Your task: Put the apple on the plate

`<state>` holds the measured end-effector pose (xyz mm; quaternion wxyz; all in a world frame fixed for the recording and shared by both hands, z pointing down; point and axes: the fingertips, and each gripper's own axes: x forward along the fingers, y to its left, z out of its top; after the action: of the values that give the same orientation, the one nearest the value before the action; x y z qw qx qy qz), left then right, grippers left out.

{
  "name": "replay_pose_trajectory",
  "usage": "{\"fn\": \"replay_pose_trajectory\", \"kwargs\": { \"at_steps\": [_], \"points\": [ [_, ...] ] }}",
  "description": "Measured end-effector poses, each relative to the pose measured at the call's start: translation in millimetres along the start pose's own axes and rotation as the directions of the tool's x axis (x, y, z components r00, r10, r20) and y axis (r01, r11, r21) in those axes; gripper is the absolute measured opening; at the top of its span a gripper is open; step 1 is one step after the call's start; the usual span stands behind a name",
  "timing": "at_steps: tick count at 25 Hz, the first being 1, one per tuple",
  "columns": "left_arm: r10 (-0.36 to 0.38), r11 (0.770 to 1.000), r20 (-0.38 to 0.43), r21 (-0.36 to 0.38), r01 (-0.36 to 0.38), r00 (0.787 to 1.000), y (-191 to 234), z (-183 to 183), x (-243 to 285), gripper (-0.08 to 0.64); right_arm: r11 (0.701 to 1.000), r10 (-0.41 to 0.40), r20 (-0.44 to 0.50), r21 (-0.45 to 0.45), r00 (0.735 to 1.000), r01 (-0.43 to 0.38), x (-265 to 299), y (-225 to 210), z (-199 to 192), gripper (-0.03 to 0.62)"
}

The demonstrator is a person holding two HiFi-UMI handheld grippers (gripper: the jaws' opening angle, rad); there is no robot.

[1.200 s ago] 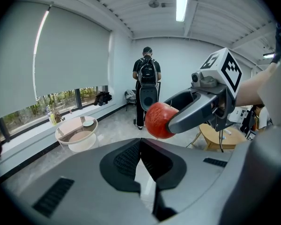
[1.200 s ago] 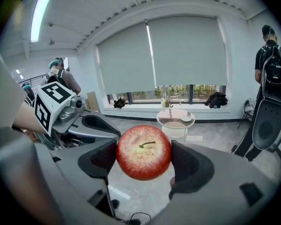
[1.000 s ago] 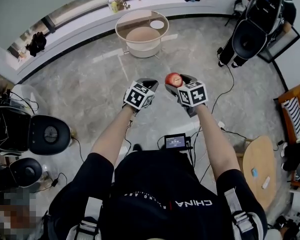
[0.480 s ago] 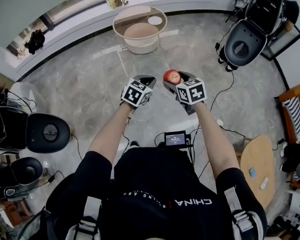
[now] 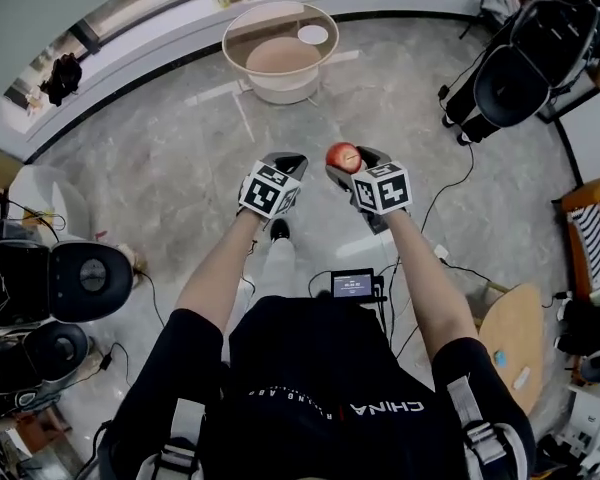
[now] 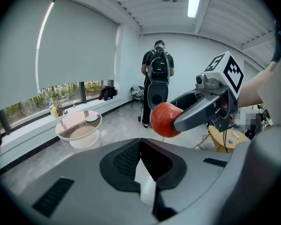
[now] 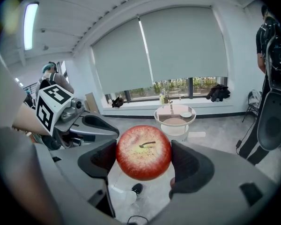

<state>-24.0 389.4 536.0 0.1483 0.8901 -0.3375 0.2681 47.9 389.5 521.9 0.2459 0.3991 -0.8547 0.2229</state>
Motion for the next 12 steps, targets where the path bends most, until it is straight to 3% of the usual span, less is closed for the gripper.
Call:
{"fn": "replay_pose_trajectory", "kwargs": {
  "at_steps": [8, 12],
  "points": [
    [-0.09, 0.996, -0.007, -0.007, 0.09, 0.996, 152.7, 56.4, 56.1, 0.018, 0.997, -0.071, -0.051, -0.026, 0.996, 0.07, 115.8, -69.2, 119.1, 0.356],
    [-0.091, 0.996, -0.009, -0.001, 0.091, 0.996, 246.8, 77.6, 78.3, 0.018, 0.994, -0.102, -0.027, 0.026, 0.994, 0.103, 176.5, -94.2, 176.7, 0.356]
  ]
}}
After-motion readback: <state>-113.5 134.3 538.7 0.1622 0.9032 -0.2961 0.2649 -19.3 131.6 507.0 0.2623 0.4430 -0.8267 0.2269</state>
